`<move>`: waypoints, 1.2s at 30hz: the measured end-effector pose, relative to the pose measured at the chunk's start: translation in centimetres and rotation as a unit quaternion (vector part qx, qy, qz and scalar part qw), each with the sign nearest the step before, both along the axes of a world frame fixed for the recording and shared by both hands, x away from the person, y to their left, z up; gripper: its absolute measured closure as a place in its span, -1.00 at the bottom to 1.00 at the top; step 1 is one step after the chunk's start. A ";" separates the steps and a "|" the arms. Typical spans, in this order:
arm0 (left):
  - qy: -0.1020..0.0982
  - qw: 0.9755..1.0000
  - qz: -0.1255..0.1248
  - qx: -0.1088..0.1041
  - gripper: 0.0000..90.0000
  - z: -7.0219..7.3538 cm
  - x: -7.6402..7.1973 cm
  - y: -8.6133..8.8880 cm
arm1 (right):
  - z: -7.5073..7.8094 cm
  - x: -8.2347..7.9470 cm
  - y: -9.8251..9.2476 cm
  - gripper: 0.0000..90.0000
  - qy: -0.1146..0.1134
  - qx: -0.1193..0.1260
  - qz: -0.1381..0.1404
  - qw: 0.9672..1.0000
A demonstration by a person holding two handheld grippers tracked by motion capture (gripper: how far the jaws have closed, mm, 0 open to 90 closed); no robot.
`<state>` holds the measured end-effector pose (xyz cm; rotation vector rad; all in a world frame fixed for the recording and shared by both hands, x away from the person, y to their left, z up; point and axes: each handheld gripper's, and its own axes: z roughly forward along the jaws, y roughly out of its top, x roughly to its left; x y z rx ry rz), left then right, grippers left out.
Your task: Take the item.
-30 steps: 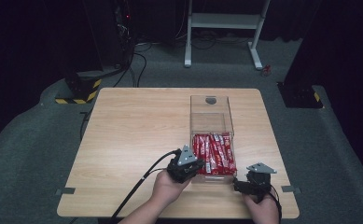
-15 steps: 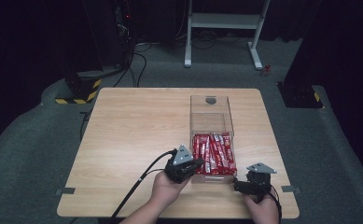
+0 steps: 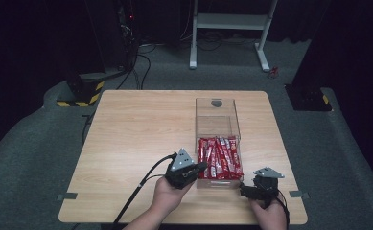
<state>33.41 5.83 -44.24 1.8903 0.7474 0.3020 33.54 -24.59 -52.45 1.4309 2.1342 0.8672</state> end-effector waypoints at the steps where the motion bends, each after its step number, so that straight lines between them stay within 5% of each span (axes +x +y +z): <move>1: 0.000 1.000 0.001 -0.001 1.00 0.0 0.0 0.0 | 0.0 0.0 0.0 -0.78 0.000 0.000 0.000 1.000; 36: -0.015 0.999 0.009 -0.026 1.00 0.9 -0.7 2.8 | 0.0 0.0 0.0 -0.78 0.000 0.000 -0.001 1.000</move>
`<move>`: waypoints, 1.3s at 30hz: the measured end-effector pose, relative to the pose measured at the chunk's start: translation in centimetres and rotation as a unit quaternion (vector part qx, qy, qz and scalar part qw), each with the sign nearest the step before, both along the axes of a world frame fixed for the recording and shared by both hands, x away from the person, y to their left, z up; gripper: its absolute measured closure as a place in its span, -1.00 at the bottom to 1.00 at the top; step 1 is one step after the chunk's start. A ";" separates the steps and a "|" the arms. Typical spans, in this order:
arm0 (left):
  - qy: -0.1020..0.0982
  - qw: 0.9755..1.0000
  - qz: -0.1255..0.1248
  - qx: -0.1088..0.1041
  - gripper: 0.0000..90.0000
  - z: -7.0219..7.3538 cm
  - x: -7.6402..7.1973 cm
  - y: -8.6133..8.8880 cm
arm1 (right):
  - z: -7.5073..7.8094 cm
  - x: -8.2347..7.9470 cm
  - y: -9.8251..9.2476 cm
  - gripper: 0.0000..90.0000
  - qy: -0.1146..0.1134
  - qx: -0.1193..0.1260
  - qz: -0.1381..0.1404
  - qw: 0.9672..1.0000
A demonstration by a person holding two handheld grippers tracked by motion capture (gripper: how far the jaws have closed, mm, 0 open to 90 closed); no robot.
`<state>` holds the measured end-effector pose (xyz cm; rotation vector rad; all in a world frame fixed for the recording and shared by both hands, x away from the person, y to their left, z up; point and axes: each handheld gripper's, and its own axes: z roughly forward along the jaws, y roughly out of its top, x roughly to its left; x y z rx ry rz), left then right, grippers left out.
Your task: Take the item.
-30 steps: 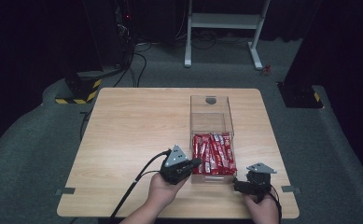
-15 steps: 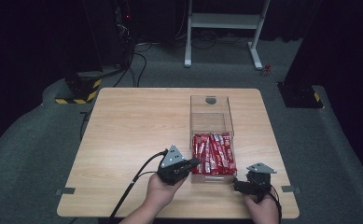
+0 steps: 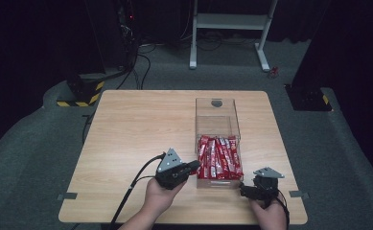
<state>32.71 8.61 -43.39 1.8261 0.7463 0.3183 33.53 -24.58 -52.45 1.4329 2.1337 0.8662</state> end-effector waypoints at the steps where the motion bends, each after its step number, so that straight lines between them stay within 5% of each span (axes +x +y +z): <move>1: -0.002 1.000 0.001 0.002 1.00 0.0 0.0 0.2 | 0.0 0.0 0.0 -0.78 0.000 0.000 0.001 1.000; 39: -0.022 0.998 0.053 0.001 1.00 -0.6 1.6 7.1 | 0.0 0.0 0.0 -0.77 0.000 0.000 0.000 1.000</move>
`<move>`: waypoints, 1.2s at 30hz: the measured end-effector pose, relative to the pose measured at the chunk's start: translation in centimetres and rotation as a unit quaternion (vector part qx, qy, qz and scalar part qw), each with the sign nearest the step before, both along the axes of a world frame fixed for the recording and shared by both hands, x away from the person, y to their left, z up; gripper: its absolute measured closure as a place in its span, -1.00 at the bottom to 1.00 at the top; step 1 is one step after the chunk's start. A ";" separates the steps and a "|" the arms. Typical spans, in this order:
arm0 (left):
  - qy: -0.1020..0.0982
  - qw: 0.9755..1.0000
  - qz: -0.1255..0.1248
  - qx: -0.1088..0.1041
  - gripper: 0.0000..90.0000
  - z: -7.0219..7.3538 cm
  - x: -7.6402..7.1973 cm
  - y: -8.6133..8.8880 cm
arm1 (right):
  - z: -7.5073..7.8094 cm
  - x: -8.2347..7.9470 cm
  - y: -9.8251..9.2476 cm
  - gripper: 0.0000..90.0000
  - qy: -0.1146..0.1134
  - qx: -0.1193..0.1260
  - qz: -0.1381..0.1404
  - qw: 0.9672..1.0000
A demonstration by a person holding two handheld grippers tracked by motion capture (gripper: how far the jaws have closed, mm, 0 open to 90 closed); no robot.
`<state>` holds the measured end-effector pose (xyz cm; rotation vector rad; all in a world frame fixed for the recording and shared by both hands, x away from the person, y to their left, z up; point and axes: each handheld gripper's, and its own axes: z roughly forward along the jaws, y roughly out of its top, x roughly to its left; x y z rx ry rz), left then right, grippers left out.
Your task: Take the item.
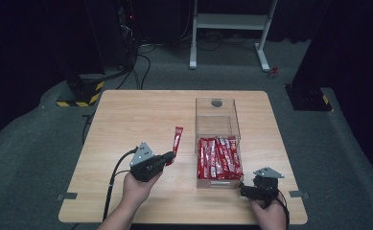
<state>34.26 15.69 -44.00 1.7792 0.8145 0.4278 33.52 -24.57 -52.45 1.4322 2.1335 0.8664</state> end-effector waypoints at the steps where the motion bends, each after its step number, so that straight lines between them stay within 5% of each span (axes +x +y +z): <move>1: 0.000 1.000 0.000 0.000 1.00 0.0 0.0 0.0 | 0.0 0.0 0.0 -0.77 0.000 0.000 0.000 1.000; 20: -0.002 0.999 0.036 -0.017 1.00 -0.3 1.3 4.2 | 0.0 0.0 0.0 -0.77 0.000 0.000 0.000 1.000; 36: 0.021 0.998 0.065 -0.012 1.00 -2.1 2.7 5.9 | 0.0 0.0 0.0 -0.77 0.000 0.000 0.000 1.000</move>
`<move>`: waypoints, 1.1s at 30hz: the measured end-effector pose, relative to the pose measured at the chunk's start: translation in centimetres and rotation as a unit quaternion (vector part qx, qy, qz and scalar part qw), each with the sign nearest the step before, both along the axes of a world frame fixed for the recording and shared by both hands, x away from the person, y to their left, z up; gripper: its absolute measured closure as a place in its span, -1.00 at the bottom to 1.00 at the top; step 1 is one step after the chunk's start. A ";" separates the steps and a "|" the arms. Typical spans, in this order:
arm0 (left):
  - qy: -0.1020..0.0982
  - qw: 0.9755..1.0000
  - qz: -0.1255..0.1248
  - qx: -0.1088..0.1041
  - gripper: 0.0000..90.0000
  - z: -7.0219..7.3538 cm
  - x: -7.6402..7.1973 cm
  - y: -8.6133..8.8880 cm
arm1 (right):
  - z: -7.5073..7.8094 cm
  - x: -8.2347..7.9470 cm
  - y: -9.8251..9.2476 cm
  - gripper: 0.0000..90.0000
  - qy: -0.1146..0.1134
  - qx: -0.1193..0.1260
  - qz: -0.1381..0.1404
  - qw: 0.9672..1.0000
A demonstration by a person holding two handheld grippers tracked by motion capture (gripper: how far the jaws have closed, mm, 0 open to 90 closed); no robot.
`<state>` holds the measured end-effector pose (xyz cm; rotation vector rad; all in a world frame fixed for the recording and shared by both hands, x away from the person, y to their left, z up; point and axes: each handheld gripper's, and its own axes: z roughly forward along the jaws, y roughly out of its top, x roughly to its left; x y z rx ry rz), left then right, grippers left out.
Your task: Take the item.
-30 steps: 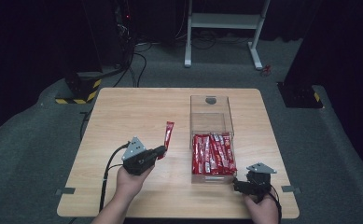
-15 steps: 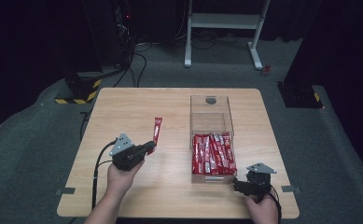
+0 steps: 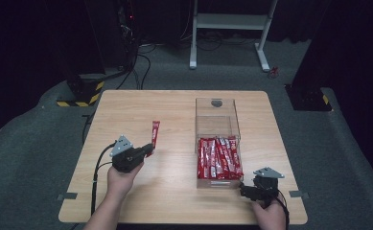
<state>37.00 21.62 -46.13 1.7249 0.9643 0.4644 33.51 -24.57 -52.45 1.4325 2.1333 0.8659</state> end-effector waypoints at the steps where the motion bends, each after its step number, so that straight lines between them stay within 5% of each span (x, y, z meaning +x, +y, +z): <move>1: 0.003 1.000 0.001 0.000 1.00 -0.2 0.1 0.1 | 0.0 0.0 0.0 -0.77 0.000 0.000 0.000 1.000; 23: 0.079 0.996 0.000 0.036 1.00 -4.1 2.3 -1.6 | 0.0 0.0 0.0 -0.77 0.000 0.000 0.000 1.000; 33: 0.092 0.995 0.002 0.047 1.00 -4.9 2.7 -2.2 | 0.0 0.0 0.0 -0.77 0.000 0.000 0.000 1.000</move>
